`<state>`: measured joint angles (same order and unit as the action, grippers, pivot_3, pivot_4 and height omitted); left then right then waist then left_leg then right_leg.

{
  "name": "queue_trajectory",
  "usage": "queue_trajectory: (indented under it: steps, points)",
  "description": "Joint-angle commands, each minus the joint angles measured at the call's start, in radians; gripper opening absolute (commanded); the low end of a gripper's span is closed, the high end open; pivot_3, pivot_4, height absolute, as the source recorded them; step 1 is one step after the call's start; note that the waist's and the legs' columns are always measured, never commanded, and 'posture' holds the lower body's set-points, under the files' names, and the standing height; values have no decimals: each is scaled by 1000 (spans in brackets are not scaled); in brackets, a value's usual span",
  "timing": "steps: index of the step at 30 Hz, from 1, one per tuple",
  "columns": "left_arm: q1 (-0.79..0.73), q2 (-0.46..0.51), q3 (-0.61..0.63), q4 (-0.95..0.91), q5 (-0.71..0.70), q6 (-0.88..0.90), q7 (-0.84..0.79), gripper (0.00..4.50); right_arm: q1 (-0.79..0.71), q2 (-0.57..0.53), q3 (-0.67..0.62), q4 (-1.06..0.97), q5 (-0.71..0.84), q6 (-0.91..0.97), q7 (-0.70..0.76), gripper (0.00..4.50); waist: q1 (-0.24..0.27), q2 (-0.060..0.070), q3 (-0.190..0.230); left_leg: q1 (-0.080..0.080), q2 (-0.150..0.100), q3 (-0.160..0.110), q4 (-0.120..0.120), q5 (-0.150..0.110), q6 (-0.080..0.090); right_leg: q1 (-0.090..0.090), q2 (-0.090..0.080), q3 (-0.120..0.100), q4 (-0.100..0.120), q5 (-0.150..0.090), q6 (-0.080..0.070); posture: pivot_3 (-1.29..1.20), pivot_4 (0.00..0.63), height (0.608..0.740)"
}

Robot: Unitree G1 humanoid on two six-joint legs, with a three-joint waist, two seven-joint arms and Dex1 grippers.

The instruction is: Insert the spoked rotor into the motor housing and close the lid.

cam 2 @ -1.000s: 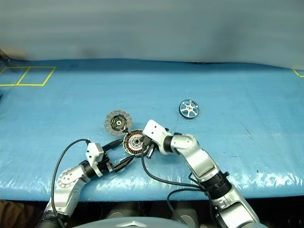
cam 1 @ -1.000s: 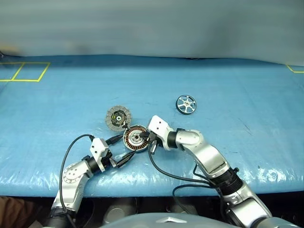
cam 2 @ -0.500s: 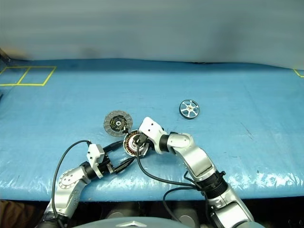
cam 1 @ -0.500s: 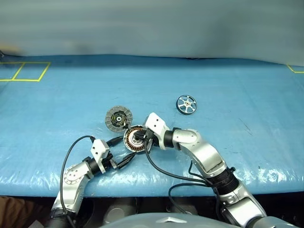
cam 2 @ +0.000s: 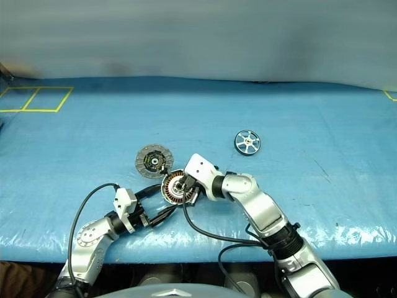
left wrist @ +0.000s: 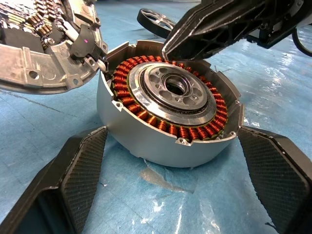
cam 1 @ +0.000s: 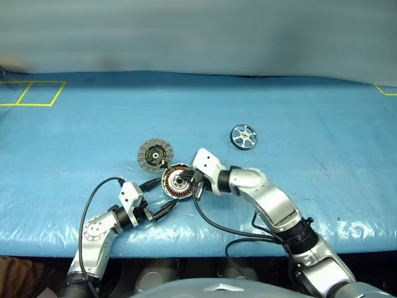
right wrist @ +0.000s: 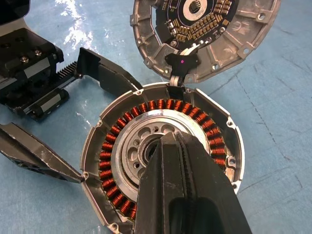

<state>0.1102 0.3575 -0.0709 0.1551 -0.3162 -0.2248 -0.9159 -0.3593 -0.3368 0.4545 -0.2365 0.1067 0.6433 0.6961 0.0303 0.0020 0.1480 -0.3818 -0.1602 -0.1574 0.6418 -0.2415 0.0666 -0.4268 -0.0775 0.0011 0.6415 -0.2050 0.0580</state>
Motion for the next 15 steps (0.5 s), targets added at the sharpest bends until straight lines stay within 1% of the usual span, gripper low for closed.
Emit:
queue_trajectory:
  steps: [1, 7, 15]
  points:
    - [12, -3, -11, -6, 14, 10, 5, 4500, 2, -1, -5, -30, 4, -6, 2, 20, 0, 0, 0, 0, 0, 0, 0, 0, 0, 0, 0, 0, 0, 0, 0, 0, 150, 740]
    - [15, -9, 23, -36, -39, 9, -2, 4500, -2, -5, -14, -31, 8, -2, 5, 20, -2, 0, 0, -1, 0, 0, 0, 0, 0, -1, 0, 0, 0, 0, 0, 0, 150, 740]
    - [7, -5, 27, -32, -33, 10, -1, 4500, -1, -10, -19, -7, 4, -10, 1, 20, -2, 0, 0, -1, 0, 0, 0, 0, 0, -1, 0, 0, 0, 0, 0, 0, 150, 740]
